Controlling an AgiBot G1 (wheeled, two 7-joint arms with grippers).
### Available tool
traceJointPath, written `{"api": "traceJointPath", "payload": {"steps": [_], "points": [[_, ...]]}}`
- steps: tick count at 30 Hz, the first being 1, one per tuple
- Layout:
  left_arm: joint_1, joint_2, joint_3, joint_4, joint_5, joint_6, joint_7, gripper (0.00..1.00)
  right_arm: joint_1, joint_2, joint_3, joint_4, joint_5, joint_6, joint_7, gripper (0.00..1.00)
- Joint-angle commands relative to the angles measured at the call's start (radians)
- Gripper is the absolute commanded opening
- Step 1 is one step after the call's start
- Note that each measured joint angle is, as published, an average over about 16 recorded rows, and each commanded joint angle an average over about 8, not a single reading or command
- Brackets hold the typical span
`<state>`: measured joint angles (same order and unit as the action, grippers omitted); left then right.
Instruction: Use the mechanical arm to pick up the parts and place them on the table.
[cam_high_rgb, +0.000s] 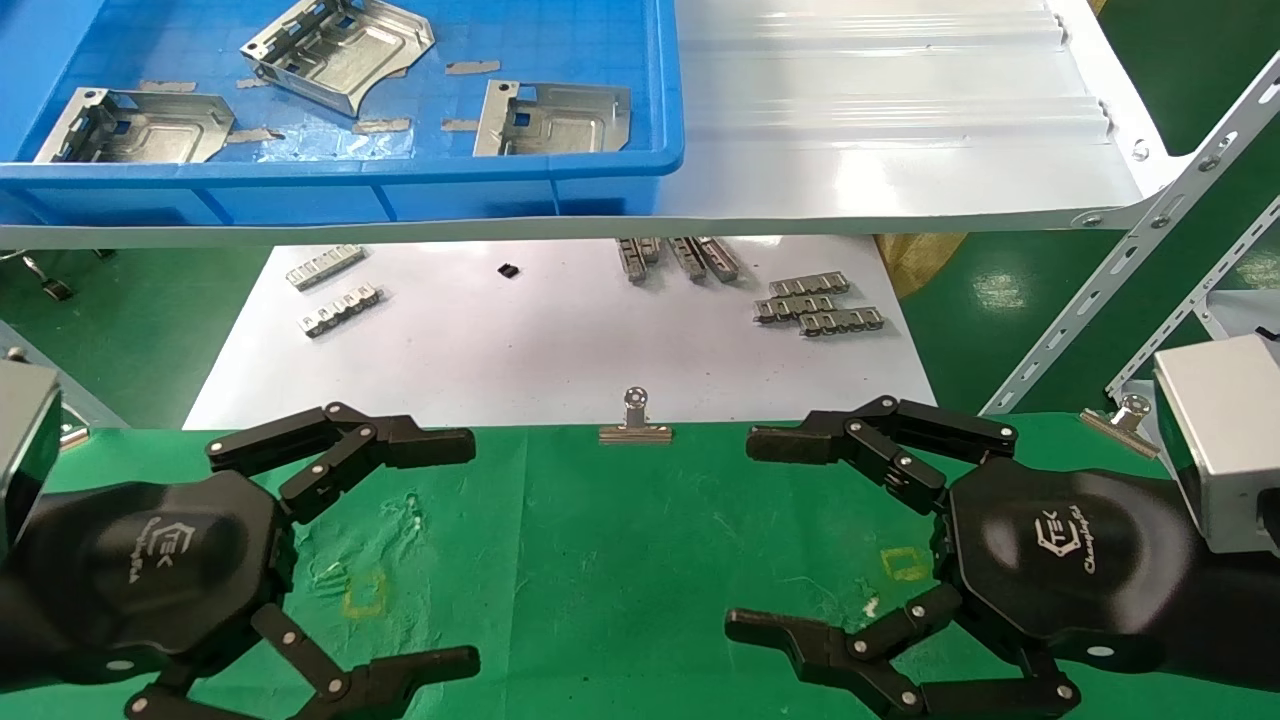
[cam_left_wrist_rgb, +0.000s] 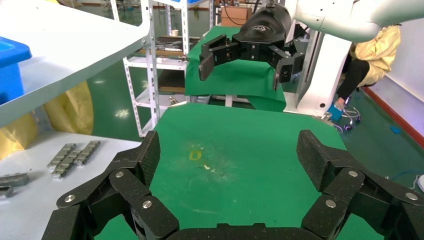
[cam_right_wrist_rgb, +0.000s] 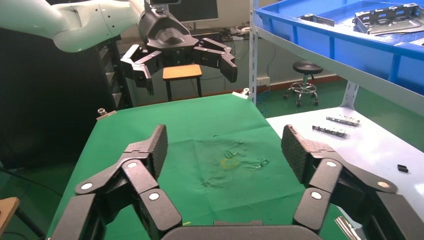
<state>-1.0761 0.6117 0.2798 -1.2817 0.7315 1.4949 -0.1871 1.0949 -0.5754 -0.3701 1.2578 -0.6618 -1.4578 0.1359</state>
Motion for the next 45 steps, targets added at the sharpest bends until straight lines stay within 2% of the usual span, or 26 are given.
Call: {"api": "traceJointPath", "payload": {"steps": [1,17,21,25,30,35,42,43,45], "points": [[0.000,0.000,0.000,0.000,0.000,0.000,0.000,1.00,0.000,0.000,0.000,0.000,0.000,0.000,0.000,0.00],[-0.012,0.002,-0.002,0.003,0.003,-0.005,0.000,1.00,0.000,0.000,0.000,0.000,0.000,0.000,0.000,0.00],[-0.067,0.016,-0.003,0.019,0.017,-0.018,-0.002,1.00,0.000,0.000,0.000,0.000,0.000,0.000,0.000,0.00],[-0.180,0.052,0.006,0.070,0.054,-0.031,-0.008,1.00,0.000,0.000,0.000,0.000,0.000,0.000,0.000,0.00],[-0.374,0.138,0.043,0.223,0.141,-0.043,0.003,1.00,0.000,0.000,0.000,0.000,0.000,0.000,0.000,0.00],[-0.558,0.247,0.090,0.480,0.248,-0.076,0.061,1.00,0.000,0.000,0.000,0.000,0.000,0.000,0.000,0.00],[-0.742,0.369,0.128,0.829,0.379,-0.256,0.196,1.00,0.000,0.000,0.000,0.000,0.000,0.000,0.000,0.01],[-0.762,0.382,0.135,0.866,0.398,-0.287,0.211,0.99,0.000,0.000,0.000,0.000,0.000,0.000,0.000,0.06],[-0.798,0.407,0.150,0.934,0.434,-0.348,0.236,0.89,0.000,0.000,0.000,0.000,0.000,0.000,0.000,0.29]]}}
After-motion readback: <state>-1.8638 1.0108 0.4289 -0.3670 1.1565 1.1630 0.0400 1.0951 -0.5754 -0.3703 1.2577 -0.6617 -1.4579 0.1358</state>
